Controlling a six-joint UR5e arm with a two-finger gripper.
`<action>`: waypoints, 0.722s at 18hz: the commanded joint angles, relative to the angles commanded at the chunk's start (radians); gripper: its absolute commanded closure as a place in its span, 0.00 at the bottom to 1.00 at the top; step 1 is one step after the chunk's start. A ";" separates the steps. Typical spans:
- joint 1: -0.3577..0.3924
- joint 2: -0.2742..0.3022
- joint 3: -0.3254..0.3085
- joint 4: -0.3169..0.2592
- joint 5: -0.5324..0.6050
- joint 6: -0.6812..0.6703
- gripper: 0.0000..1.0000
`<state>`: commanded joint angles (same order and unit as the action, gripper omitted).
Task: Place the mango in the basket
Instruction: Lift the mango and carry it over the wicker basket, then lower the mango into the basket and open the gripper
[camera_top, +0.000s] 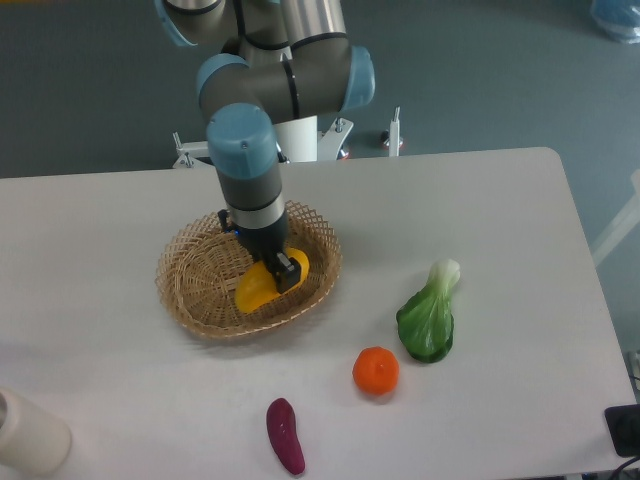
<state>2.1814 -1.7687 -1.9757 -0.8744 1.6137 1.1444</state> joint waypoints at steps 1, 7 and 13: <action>0.000 0.000 -0.009 0.000 0.000 0.000 0.38; -0.012 -0.003 -0.015 -0.002 0.000 0.002 0.00; -0.005 0.009 -0.012 0.043 -0.003 -0.052 0.00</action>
<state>2.1767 -1.7595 -1.9880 -0.8317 1.6106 1.0925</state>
